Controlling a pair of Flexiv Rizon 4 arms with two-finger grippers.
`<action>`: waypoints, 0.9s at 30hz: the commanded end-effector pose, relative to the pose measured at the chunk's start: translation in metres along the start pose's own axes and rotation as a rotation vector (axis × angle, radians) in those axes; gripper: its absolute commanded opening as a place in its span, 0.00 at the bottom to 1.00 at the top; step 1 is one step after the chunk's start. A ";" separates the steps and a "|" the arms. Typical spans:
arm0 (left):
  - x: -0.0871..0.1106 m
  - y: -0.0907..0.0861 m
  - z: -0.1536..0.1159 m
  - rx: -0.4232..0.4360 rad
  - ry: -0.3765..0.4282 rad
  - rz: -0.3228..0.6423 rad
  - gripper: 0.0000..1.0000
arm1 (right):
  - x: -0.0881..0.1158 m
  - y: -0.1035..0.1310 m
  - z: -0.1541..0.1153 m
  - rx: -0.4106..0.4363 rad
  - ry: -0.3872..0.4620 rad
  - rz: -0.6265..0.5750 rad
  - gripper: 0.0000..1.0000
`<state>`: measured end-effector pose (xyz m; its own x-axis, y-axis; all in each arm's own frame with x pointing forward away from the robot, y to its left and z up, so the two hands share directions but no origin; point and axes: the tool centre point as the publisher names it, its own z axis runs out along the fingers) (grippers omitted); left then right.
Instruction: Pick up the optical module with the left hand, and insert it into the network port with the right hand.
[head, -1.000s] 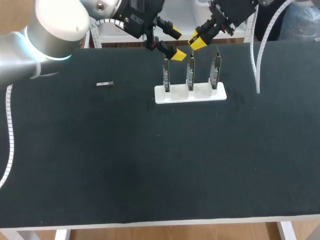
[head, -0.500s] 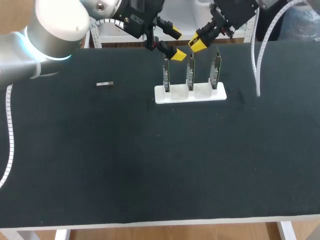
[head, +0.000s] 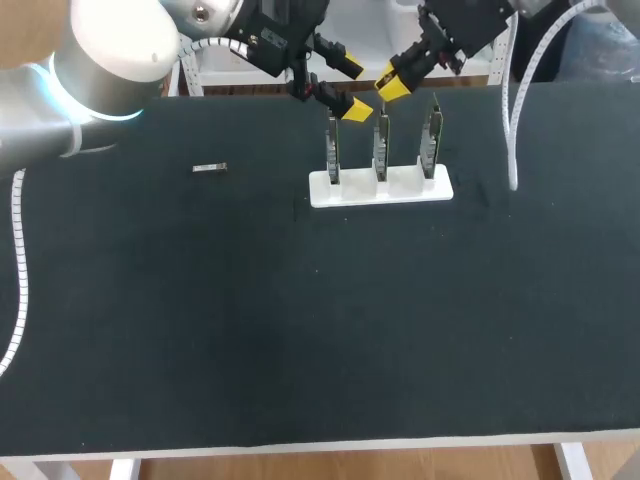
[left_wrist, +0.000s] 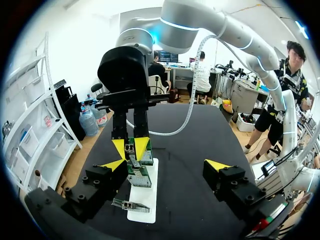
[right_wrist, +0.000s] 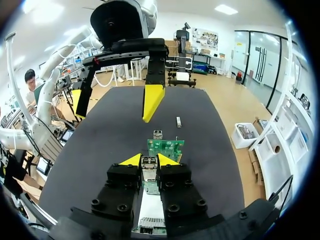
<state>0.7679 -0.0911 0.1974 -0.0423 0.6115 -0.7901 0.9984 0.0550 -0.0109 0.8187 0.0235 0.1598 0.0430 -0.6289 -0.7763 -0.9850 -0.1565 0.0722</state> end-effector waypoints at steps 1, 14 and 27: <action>0.000 -0.001 0.000 -0.004 0.003 -0.003 1.00 | 0.003 -0.010 0.001 -0.084 0.000 0.005 0.00; 0.000 -0.001 0.000 -0.004 0.003 -0.003 1.00 | 0.002 -0.013 -0.001 -0.081 0.005 0.005 0.00; 0.000 -0.001 0.000 -0.004 0.003 -0.003 1.00 | 0.004 -0.013 0.003 -0.076 0.047 -0.008 0.00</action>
<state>0.7679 -0.0911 0.1974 -0.0423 0.6115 -0.7901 0.9984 0.0550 -0.0109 0.8230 0.0209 0.1566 0.0565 -0.6531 -0.7551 -0.9870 -0.1505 0.0563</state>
